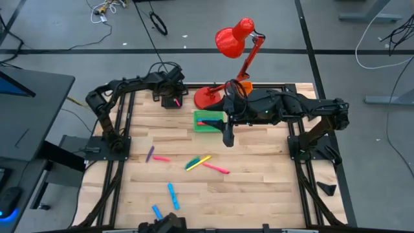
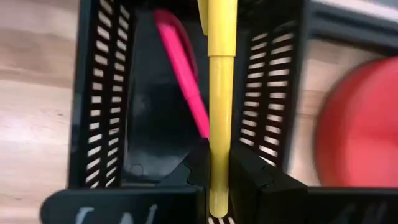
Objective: Pick & Place Markers
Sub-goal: Put the yellow pen into the black basket, then put the pink pen into the black basket
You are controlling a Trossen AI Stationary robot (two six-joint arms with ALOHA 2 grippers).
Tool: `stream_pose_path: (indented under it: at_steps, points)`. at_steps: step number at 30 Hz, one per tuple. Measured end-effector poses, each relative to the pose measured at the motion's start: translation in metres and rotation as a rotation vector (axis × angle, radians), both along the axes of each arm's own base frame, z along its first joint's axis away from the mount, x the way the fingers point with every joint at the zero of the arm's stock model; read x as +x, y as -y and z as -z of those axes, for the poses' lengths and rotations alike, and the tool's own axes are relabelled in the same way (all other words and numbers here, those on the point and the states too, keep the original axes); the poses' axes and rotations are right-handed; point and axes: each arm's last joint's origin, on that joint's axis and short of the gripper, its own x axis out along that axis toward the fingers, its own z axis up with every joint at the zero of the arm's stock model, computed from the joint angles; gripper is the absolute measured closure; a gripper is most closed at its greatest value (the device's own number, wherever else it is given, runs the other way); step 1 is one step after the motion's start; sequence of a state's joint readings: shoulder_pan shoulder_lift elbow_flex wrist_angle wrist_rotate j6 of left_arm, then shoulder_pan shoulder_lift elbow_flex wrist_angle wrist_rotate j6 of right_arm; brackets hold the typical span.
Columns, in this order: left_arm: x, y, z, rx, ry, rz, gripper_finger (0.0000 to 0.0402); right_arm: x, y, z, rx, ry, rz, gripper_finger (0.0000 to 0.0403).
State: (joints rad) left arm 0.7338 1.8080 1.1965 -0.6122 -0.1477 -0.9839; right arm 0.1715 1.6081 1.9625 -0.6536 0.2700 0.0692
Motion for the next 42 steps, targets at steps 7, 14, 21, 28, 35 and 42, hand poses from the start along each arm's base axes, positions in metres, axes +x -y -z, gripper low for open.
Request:
stream_pose_path:
  at_steps: [7,14,21,28,35,42]
  points:
    - [0.005,0.001,0.014,-0.031,-0.027,0.011,0.0367,-0.001,0.0,0.004,0.008,-0.046,0.005,0.0197]
    - [0.007,0.003,0.014,-0.024,-0.035,0.017,0.0353,-0.001,0.0,0.004,0.009,-0.043,0.006,0.0197]
    - [0.009,0.006,0.014,-0.039,-0.021,0.033,0.0293,-0.001,0.0,0.004,0.011,-0.042,0.006,0.0197]
    - [0.013,0.012,0.012,-0.043,-0.011,0.037,0.0262,-0.001,0.0,0.004,0.014,-0.04,0.007,0.0197]
    - [0.017,0.02,-0.014,0.066,0.008,0.08,0.024,-0.001,0.0,0.004,0.02,-0.038,0.009,0.0197]
    - [0.006,0.026,-0.052,0.168,0.066,0.081,0.0239,-0.001,0.0,0.003,0.021,-0.027,0.008,0.0197]
